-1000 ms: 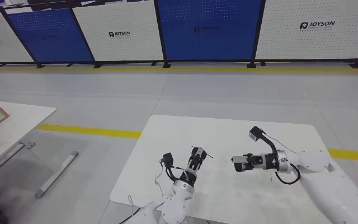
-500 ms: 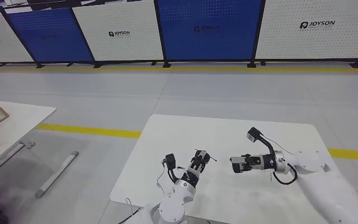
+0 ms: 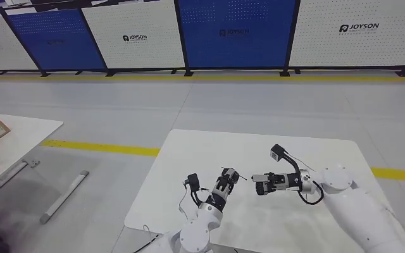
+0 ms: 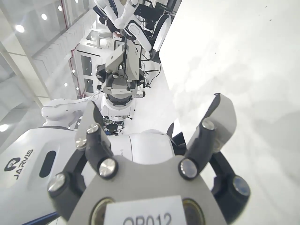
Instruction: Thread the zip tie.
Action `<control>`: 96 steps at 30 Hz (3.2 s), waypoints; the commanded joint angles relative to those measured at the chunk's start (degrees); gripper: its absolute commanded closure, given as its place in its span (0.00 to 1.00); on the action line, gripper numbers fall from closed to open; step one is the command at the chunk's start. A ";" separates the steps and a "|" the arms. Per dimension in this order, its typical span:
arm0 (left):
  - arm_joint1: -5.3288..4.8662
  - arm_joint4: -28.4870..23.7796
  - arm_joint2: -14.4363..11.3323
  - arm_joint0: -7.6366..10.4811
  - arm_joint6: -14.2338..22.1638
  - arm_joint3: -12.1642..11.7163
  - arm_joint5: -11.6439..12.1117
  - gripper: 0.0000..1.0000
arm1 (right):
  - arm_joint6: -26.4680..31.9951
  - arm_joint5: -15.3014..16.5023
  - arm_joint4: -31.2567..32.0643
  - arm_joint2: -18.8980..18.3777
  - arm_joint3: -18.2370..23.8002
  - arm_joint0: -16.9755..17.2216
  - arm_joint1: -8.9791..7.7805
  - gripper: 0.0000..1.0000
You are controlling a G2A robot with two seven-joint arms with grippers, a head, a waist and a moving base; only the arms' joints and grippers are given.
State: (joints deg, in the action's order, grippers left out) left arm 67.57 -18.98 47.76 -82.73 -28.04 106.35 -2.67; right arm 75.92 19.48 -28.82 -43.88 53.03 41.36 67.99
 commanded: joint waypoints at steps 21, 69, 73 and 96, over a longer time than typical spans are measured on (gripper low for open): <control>1.43 0.91 -0.62 0.40 2.84 -2.84 -0.97 1.00 | 1.01 -2.33 -5.48 -2.74 3.56 3.73 0.56 0.00; 3.04 3.87 3.10 -3.00 6.65 -1.11 -1.44 0.00 | 3.72 -5.26 -4.30 -3.80 0.04 2.71 2.07 1.00; 3.04 3.87 3.10 -3.00 6.65 -1.11 -1.44 0.00 | 3.72 -5.26 -4.30 -3.80 0.04 2.71 2.07 1.00; 0.73 11.78 9.34 -5.43 25.13 -2.51 2.13 0.00 | 3.73 -10.15 -4.51 -3.25 4.85 3.38 -0.66 1.00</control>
State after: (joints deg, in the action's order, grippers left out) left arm 68.31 -7.21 57.10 -88.15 -2.92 103.83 -0.54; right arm 79.64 9.32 -33.34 -47.13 57.88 44.74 67.33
